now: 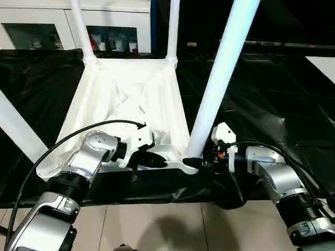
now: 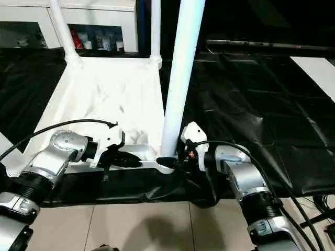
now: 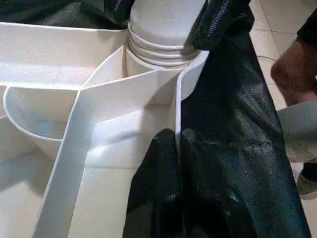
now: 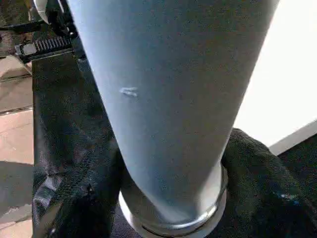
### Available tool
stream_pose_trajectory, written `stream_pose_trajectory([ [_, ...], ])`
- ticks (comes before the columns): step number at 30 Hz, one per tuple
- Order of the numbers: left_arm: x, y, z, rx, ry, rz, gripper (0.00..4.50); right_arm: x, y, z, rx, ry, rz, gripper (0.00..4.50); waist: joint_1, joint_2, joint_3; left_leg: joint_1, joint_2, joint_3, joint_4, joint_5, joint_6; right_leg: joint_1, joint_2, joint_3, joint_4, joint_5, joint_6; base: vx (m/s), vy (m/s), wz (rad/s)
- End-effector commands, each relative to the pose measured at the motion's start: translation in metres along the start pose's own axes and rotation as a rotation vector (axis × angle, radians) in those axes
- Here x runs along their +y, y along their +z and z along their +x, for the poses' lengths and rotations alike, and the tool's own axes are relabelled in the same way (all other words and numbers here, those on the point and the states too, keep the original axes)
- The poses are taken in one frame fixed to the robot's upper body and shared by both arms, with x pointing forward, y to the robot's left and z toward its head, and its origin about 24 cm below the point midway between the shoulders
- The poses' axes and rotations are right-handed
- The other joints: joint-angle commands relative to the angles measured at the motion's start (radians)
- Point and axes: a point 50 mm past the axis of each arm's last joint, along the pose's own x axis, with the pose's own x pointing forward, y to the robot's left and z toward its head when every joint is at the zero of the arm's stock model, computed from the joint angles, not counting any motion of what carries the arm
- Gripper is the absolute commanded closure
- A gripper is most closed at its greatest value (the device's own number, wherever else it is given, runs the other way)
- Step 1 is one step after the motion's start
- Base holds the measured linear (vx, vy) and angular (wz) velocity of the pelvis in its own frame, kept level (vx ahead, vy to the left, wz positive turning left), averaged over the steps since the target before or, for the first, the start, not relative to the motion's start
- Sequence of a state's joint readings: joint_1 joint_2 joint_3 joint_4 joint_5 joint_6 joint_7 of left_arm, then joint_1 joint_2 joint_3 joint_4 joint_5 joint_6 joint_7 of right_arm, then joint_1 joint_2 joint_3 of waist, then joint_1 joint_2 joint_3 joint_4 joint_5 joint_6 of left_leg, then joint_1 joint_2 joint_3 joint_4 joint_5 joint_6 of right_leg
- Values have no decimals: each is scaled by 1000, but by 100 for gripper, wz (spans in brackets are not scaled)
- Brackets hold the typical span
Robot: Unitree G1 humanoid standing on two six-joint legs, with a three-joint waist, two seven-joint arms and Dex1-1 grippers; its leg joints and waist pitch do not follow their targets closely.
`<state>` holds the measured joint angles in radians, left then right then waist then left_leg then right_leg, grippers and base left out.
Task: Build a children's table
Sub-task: Rotate leg to tighten
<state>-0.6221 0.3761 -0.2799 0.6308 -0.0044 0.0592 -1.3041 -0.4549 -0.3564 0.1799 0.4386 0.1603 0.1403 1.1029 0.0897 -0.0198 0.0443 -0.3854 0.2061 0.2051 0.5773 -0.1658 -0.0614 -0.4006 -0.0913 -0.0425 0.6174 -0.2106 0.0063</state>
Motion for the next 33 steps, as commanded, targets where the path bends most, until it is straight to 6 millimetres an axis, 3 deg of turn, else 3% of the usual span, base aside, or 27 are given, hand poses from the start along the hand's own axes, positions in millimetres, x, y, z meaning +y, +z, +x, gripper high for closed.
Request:
stream_pose_trajectory([
  [1,-1,4,5,-44,10,9,450,-2,-4,-2,21,-22,-4,187,0,-9,-66,23,27,-8,-49,-110,84,47,-43,31,-50,38,-261,0,0,0],
  [4,5,3,9,-32,85,0,450,-5,-8,0,18,-91,25,189,-3,-10,-64,23,26,-9,-50,-125,78,46,-44,32,-55,12,-257,0,0,0],
  [9,23,10,29,-36,315,-70,450,-8,-27,15,-9,-330,175,191,-7,-13,-55,32,24,-12,-57,-244,6,36,-48,37,-78,-199,-215,0,0,0],
  [11,26,15,35,-40,353,-87,450,-7,-30,21,-1,-365,199,191,-6,-13,-56,29,25,-16,-60,-251,-1,38,-49,36,-81,-238,-191,0,0,0],
  [19,33,36,68,-49,464,-151,450,-8,-29,60,41,-607,267,191,-16,-5,-58,29,19,-18,-63,-259,-18,31,-45,36,-85,-234,-176,0,0,0],
  [24,34,36,70,-45,473,-150,450,-6,-22,68,10,-583,264,191,-16,-6,-61,22,18,-18,-60,-223,10,41,-45,35,-78,-140,-188,0,0,0],
  [25,34,36,69,-45,474,-150,450,-6,-20,68,-5,-576,262,156,-16,-5,-62,22,19,-18,-59,-213,17,42,-45,34,-76,-119,-195,0,0,0],
  [26,35,36,69,-46,474,-149,450,-6,-18,69,-18,-569,260,156,-18,-5,-61,22,18,-17,-59,-215,22,42,-44,34,-77,-117,-198,0,0,0],
  [28,36,34,64,-49,471,-140,450,-10,-7,64,-96,-530,241,119,-17,-8,-61,22,19,-17,-60,-230,26,42,-46,33,-80,-139,-199,0,0,0],
  [33,35,29,54,-61,421,-110,450,-18,2,43,-128,-435,157,86,-14,-13,-61,19,20,-17,-57,-218,43,46,-47,33,-79,-134,-198,0,0,0],
])
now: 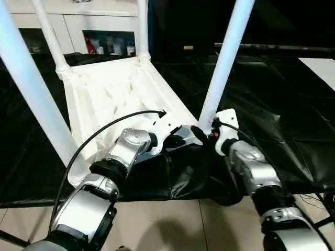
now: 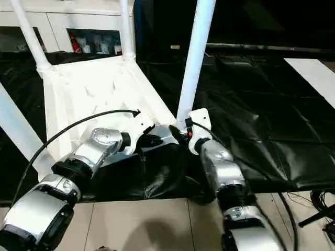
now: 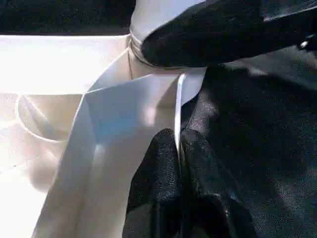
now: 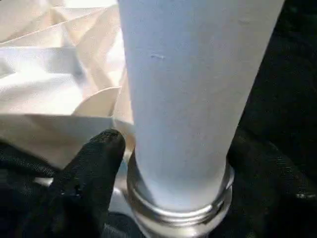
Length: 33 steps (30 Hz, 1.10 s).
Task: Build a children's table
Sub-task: Rotate leg to tighten
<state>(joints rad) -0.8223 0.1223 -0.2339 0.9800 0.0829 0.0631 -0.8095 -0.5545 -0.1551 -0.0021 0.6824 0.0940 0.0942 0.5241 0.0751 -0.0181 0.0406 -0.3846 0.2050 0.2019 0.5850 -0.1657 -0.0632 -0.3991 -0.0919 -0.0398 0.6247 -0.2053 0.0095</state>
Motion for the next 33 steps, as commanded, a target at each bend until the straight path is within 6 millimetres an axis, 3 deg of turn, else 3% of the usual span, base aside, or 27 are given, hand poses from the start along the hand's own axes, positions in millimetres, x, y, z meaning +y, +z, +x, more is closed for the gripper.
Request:
stream_pose_trajectory([
  [1,5,2,-5,-49,30,-1,450,24,4,4,-15,224,-26,74,1,-14,-57,19,22,-13,-63,-206,54,43,-46,31,-84,-121,-207,0,0,0],
  [3,5,0,-11,-58,-19,24,450,19,3,-5,19,300,-60,47,2,-16,-56,13,22,-16,-65,-194,63,50,-46,28,-82,-111,-206,0,0,0],
  [7,3,-1,-18,-82,-96,54,450,13,0,-15,69,362,-100,47,-2,-15,-56,15,24,-15,-64,-203,65,46,-48,29,-82,-123,-221,0,0,0],
  [8,-1,-3,-27,-99,-193,80,450,10,-2,-24,106,426,-152,47,-3,-12,-55,17,26,-15,-66,-212,63,44,-47,29,-85,-135,-223,0,0,0],
  [16,-12,-12,-46,-52,-414,78,450,9,-5,-32,133,489,-190,47,-2,-3,-56,22,32,-11,-68,-217,46,36,-43,30,-75,-95,-255,0,0,0],
  [19,-13,-13,-48,-49,-420,80,450,10,-7,-31,147,495,-203,47,10,-2,-59,24,32,-8,-65,-181,55,37,-41,29,-66,-18,-267,0,0,0],
  [23,-12,-14,-50,-46,-409,79,450,13,-9,-32,150,525,-192,47,10,-5,-59,23,30,-8,-64,-182,53,41,-44,30,-68,-21,-262,0,0,0],
  [24,-12,-15,-51,-46,-408,78,450,13,-8,-32,143,524,-186,79,10,-6,-59,22,30,-8,-63,-175,55,43,-45,30,-67,-16,-261,0,0,0],
  [33,-12,-16,-55,-37,-407,69,450,12,-9,-32,143,527,-171,147,10,-7,-59,22,29,-8,-62,-166,58,42,-43,29,-65,-16,-260,0,0,0],
])
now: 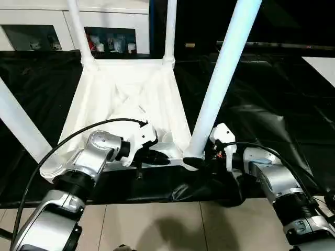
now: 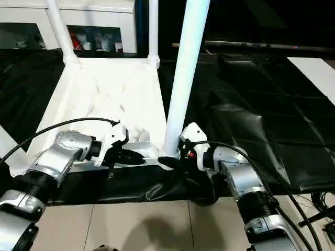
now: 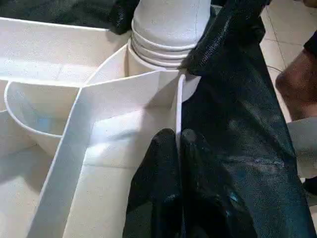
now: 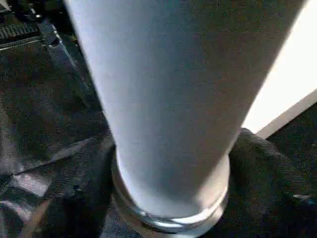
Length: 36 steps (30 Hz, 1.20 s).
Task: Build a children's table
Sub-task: Rotate leg to tighten
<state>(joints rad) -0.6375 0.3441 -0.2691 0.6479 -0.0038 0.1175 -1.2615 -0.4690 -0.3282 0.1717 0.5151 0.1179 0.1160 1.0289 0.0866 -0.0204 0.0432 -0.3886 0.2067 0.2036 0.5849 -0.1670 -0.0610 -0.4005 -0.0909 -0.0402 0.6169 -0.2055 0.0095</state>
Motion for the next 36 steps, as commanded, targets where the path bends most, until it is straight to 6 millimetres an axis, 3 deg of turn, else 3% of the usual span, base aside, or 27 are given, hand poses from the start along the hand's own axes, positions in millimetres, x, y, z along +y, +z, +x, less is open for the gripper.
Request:
stream_pose_trajectory([
  [1,-6,9,5,-48,-65,25,450,0,-4,-1,17,-4,17,147,-1,-4,-62,27,28,-9,-62,-164,56,44,-44,30,-58,-16,-260,0,0,0],
  [6,-5,6,4,-34,-38,14,450,-2,-5,2,-3,-48,45,172,-3,-5,-62,26,27,-10,-62,-154,57,44,-44,29,-56,-6,-262,0,0,0],
  [8,0,6,6,-33,32,2,450,-6,-7,6,-13,-142,75,174,-6,-3,-62,26,27,-11,-63,-164,49,42,-45,30,-57,-19,-262,0,0,0],
  [12,13,7,15,-27,211,-24,450,-11,-12,17,-26,-327,134,175,-22,-10,-58,29,24,-14,-69,-237,3,40,-47,31,-72,-148,-234,0,0,0],
  [14,21,11,22,-21,330,-53,450,-13,-14,26,-45,-468,201,175,-29,-6,-53,33,23,-13,-71,-266,-13,30,-47,34,-80,-207,-220,0,0,0],
  [17,30,20,36,-33,470,-108,450,-16,-14,43,-47,-665,291,176,-31,-7,-55,31,21,-17,-72,-267,-34,32,-48,34,-83,-246,-196,0,0,0],
  [21,32,29,50,-32,545,-122,450,-14,-8,60,-59,-752,339,176,-29,-5,-61,28,19,-15,-68,-227,-12,35,-45,33,-76,-153,-204,0,0,0],
  [23,32,30,54,-29,560,-125,450,-13,-5,65,-56,-773,334,176,-26,-6,-64,24,18,-14,-65,-180,7,43,-43,31,-67,-61,-217,0,0,0],
  [26,30,33,61,-23,550,-106,450,-7,7,79,-106,-703,313,176,-24,-5,-66,25,18,-13,-62,-150,35,46,-43,30,-62,7,-234,0,0,0],
  [29,31,31,59,-25,544,-102,450,-6,12,79,-147,-663,303,176,-24,-6,-65,24,18,-12,-62,-157,55,47,-44,30,-63,6,-239,0,0,0],
  [32,31,29,53,-29,511,-87,450,-11,20,73,-201,-610,257,104,-23,-8,-63,24,20,-12,-63,-174,59,48,-46,30,-67,-23,-241,0,0,0],
  [35,30,27,46,-43,457,-75,450,-16,25,62,-195,-525,184,85,-30,-10,-63,14,18,-15,-64,-166,63,55,-46,27,-65,-35,-234,0,0,0],
  [36,30,26,44,-45,441,-69,450,-17,25,59,-185,-491,166,85,-29,-9,-64,19,18,-15,-62,-163,66,53,-45,27,-67,-29,-236,0,0,0],
])
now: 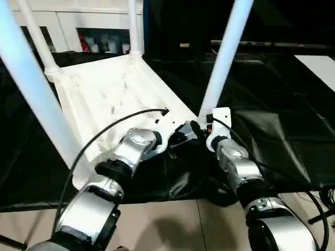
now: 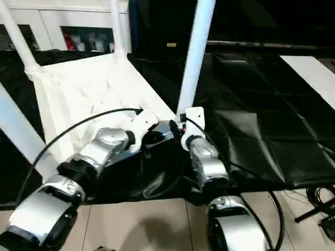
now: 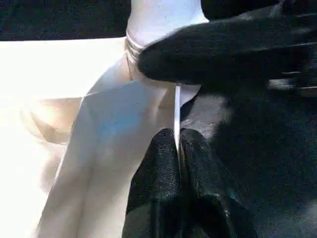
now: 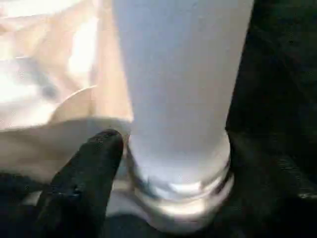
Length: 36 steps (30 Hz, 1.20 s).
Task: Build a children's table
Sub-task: Rotate leg to tighten
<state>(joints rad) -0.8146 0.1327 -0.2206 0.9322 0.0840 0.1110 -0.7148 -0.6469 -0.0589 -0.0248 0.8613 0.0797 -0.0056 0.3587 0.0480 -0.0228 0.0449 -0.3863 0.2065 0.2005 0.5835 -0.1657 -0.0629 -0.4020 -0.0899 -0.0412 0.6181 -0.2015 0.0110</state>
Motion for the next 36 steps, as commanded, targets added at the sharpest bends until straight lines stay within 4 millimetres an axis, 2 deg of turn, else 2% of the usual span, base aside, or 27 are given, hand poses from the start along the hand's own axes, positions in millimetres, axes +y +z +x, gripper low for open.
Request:
stream_pose_trajectory([
  [1,0,-2,-5,-43,-38,3,450,15,11,0,-24,203,-77,85,9,-8,-65,17,19,-11,-59,-164,74,54,-45,29,-67,-24,-241,0,0,0],
  [4,1,-6,-11,-49,-100,22,450,8,11,-10,-3,306,-133,85,11,-10,-65,16,19,-12,-57,-136,94,57,-44,28,-61,21,-256,0,0,0],
  [6,-1,-10,-18,-58,-177,37,450,1,11,-20,17,384,-179,85,11,-10,-65,17,21,-10,-56,-140,106,55,-46,29,-61,21,-266,0,0,0],
  [8,-2,-12,-23,-68,-238,51,450,-4,11,-26,30,422,-203,85,12,-8,-62,20,25,-9,-58,-161,102,50,-46,30,-63,-11,-274,0,0,0],
  [9,-7,-14,-32,-85,-355,43,450,-8,12,-32,48,474,-214,85,12,-6,-62,23,26,-8,-58,-172,96,47,-46,30,-65,-26,-275,0,0,0],
  [10,-9,-15,-36,-84,-398,40,450,-9,12,-35,54,495,-222,85,19,-6,-62,22,28,-9,-60,-179,88,50,-48,30,-64,-44,-279,0,0,0],
  [11,-12,-18,-42,-69,-462,36,450,-10,11,-38,67,525,-232,85,22,-3,-60,25,31,-8,-62,-183,80,45,-46,30,-64,-52,-280,0,0,0],
  [13,-13,-20,-47,-53,-497,35,450,-10,10,-41,84,557,-243,85,27,1,-62,30,34,-4,-61,-176,75,41,-41,30,-58,-18,-290,0,0,0],
  [16,-13,-22,-52,-52,-516,35,450,-9,9,-45,110,600,-252,85,36,-2,-61,28,32,-4,-62,-182,62,41,-43,30,-58,-28,-279,0,0,0],
  [19,-12,-23,-53,-52,-503,37,450,-7,6,-46,132,631,-261,85,36,-6,-61,26,29,-5,-63,-191,50,42,-47,32,-61,-54,-265,0,0,0],
  [25,-10,-22,-55,-54,-479,36,450,-5,5,-48,158,666,-275,85,38,-7,-64,24,26,-4,-58,-142,65,44,-45,32,-55,-6,-263,0,0,0],
  [32,-9,-20,-54,-55,-464,38,450,-7,3,-52,176,674,-276,85,39,-7,-64,24,26,-5,-58,-152,63,45,-45,31,-57,-27,-259,0,0,0],
  [36,-9,-20,-54,-55,-463,36,450,-9,1,-52,183,664,-261,124,39,-5,-65,25,26,-5,-56,-144,64,44,-43,31,-56,-10,-264,0,0,0],
])
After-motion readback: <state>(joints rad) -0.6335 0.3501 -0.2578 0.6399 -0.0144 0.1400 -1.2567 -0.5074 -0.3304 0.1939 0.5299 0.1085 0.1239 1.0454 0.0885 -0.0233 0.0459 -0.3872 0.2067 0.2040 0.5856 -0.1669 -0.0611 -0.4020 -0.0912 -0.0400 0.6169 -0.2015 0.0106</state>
